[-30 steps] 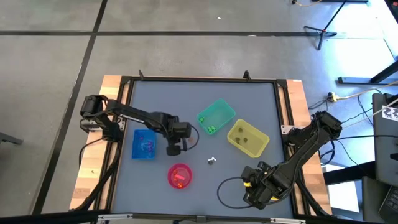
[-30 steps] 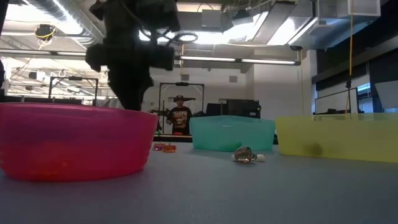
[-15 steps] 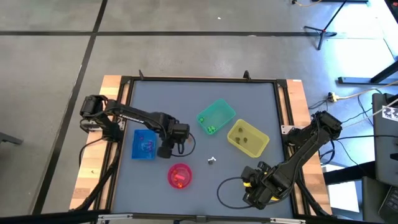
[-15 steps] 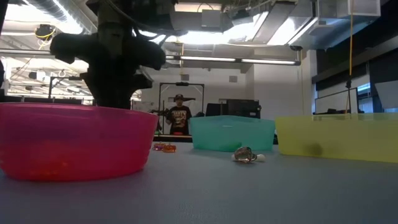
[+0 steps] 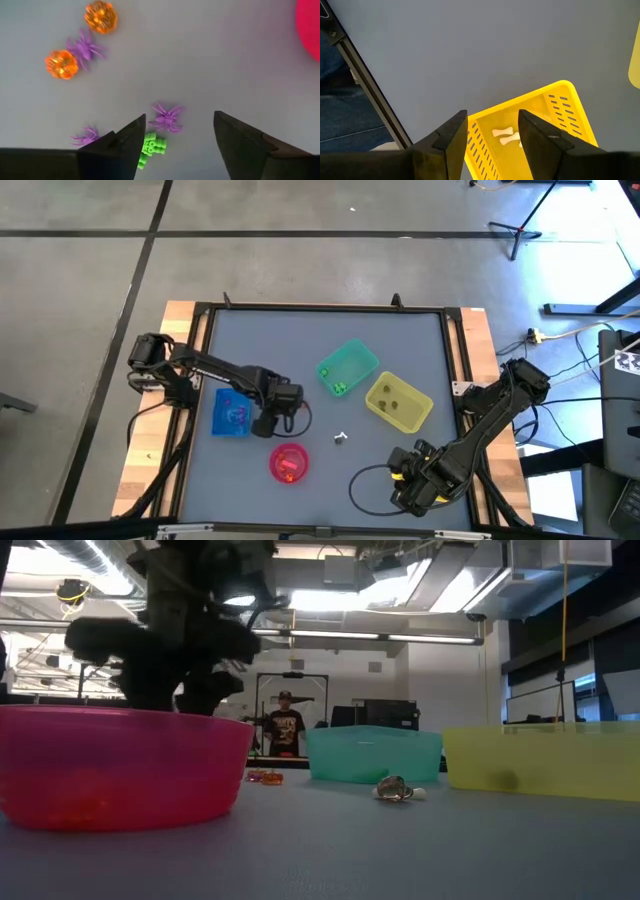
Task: Sort Halloween decoration
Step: Put the violet spider toy into the blue bin
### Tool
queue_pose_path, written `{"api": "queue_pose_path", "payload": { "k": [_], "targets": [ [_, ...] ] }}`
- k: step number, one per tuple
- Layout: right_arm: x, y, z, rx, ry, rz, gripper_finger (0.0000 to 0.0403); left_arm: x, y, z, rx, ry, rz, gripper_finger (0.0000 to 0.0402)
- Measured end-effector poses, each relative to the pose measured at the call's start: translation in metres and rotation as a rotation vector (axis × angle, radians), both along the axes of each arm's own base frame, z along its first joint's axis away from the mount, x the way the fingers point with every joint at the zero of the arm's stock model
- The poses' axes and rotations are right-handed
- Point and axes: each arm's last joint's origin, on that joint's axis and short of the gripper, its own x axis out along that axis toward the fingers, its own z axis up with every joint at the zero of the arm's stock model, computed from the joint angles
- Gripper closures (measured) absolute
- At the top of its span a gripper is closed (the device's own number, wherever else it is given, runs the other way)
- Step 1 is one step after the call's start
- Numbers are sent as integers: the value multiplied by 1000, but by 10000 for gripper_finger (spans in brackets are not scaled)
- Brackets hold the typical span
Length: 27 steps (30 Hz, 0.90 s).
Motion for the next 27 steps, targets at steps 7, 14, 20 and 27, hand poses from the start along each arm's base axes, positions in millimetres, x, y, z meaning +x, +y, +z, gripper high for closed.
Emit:
{"api": "queue_pose_path", "payload": {
  "k": [7,14,20,27],
  "targets": [
    [0,0,0,0,0,0,230,-10,1,-19,6,17,1,190],
    [0,0,0,0,0,0,230,-14,4,-29,69,-14,14,194],
    [0,0,0,-1,0,0,230,-11,3,-28,66,-38,14,194],
    [0,0,0,-1,0,0,230,-10,5,-29,60,-49,20,195]
  ]
}}
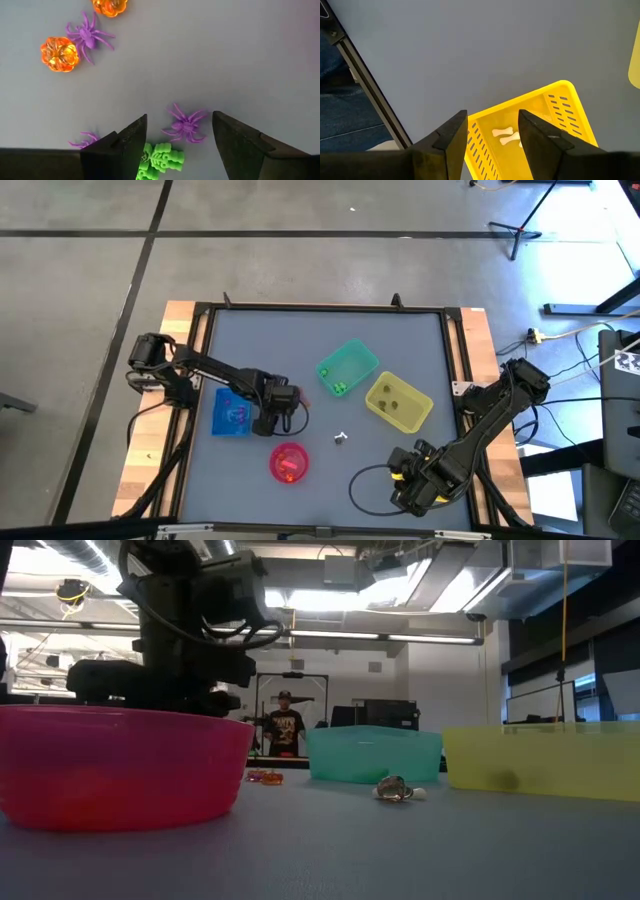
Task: Sort Halloween decoration
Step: Put the violet spider toy into the blue bin
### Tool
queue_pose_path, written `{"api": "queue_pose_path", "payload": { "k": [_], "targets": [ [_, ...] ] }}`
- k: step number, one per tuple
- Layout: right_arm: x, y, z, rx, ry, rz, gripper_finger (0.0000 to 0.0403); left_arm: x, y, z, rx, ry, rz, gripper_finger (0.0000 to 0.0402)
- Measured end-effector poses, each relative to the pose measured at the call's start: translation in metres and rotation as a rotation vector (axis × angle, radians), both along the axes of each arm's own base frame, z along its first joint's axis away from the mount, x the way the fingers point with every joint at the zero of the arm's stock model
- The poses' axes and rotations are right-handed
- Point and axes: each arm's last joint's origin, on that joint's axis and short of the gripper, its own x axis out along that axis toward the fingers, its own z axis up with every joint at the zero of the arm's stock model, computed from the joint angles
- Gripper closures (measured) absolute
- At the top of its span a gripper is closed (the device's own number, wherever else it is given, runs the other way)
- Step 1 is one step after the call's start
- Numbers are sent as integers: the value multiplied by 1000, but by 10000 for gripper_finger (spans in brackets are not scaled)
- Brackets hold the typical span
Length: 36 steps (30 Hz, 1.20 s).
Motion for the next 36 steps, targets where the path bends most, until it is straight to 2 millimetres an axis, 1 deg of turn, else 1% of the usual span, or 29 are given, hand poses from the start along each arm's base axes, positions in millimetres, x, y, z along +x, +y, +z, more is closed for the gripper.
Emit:
{"api": "queue_pose_path", "payload": {
  "k": [8,13,24,36],
  "targets": [
    [0,0,0,0,0,0,230,1,7,-6,-33,25,22,215],
    [0,0,0,0,0,0,230,0,7,-6,-36,39,30,230],
    [0,0,0,0,0,0,230,-1,7,-7,-73,54,39,283],
    [0,0,0,0,0,0,230,-1,7,-7,-81,58,51,309]
  ]
}}
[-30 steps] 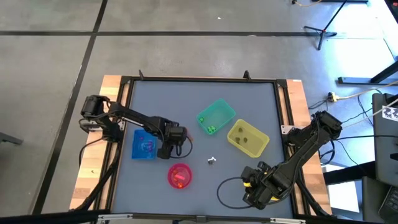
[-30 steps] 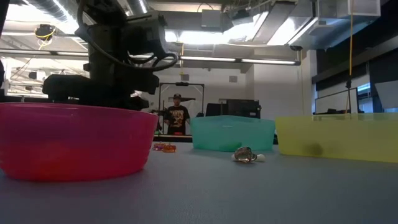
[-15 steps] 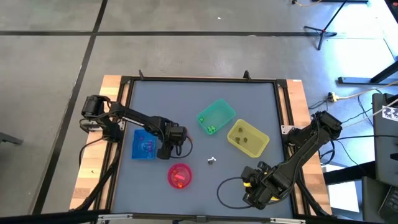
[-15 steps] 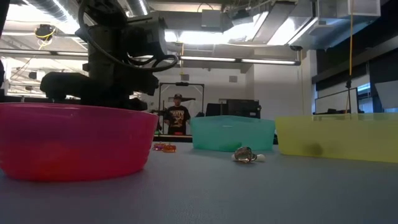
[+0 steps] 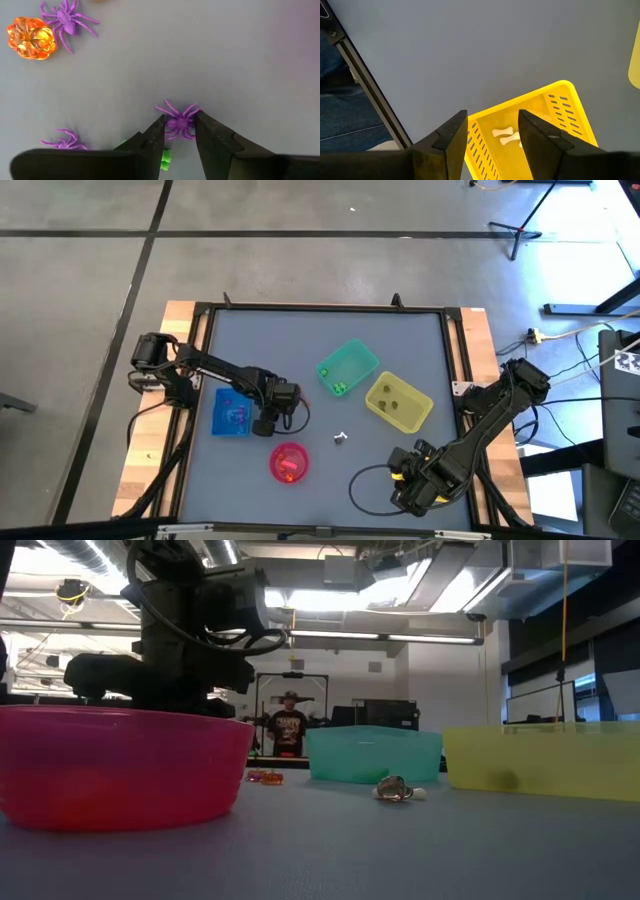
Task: Sort Halloween decoration
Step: Put the violet spider toy into the blue bin
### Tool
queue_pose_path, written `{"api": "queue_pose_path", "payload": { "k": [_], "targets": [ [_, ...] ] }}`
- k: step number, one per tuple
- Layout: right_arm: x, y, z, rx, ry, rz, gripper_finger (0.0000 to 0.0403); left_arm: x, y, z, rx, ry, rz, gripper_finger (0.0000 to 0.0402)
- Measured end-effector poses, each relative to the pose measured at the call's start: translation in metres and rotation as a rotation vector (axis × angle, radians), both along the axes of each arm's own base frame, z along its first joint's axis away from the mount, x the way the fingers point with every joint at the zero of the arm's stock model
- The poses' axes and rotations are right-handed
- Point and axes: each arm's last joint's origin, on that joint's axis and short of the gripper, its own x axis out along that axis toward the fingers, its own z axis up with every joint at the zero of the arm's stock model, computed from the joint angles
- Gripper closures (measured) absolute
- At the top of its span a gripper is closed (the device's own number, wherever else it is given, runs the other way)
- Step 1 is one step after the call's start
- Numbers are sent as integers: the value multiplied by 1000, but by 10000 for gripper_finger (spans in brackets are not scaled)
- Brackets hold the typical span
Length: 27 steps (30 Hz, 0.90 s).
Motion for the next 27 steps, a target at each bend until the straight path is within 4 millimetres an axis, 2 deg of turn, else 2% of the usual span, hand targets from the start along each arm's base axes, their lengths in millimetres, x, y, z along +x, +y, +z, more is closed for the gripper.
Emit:
{"api": "queue_pose_path", "payload": {
  "k": [18,27],
  "targets": [
    [0,0,0,0,0,1,230,0,-1,0,-47,4,-6,321],
    [0,0,0,0,0,0,230,13,-3,22,-58,-9,-10,322]
  ]
}}
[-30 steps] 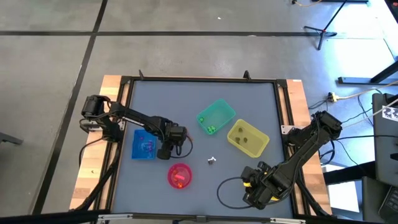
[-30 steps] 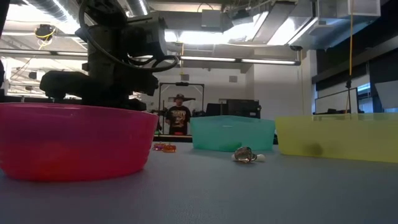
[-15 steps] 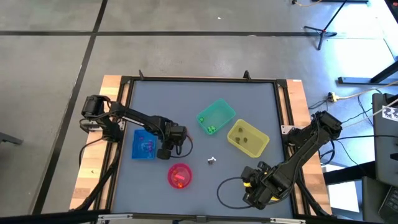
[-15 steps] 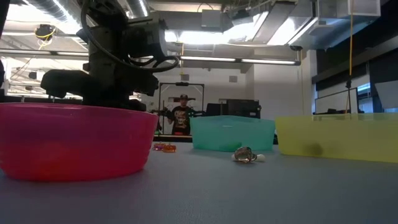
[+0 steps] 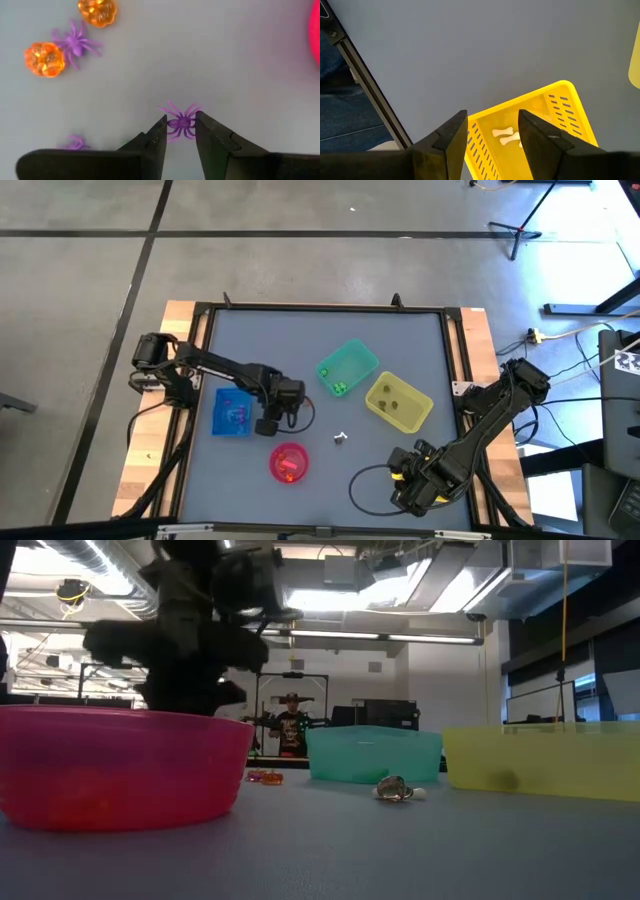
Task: Sort Halloween decoration
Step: Put the violet spider toy into the blue bin
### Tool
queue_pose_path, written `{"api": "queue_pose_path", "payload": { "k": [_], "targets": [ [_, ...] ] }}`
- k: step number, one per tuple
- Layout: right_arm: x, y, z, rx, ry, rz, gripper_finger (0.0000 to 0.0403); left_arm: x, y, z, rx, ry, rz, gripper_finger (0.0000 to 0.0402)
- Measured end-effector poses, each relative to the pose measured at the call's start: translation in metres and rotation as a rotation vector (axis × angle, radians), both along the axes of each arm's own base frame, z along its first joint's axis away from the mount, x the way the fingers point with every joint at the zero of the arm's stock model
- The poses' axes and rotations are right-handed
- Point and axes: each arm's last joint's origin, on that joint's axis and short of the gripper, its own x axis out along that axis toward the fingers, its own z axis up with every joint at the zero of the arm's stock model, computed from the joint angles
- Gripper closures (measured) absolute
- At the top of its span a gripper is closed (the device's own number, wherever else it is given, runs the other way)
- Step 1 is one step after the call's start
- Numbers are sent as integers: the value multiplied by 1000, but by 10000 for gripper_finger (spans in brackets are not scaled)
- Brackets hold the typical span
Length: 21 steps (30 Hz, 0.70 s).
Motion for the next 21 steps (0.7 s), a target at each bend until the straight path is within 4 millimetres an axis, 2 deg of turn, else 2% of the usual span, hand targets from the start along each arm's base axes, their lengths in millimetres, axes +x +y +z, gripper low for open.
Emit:
{"api": "queue_pose_path", "payload": {
  "k": [9,14,21],
  "targets": [
    [0,0,0,0,0,0,230,4,0,27,5,76,-8,322],
    [0,0,0,0,0,0,230,-6,-5,40,14,210,-24,322],
    [0,0,0,0,0,0,230,-25,-12,43,33,413,-23,322]
  ]
}}
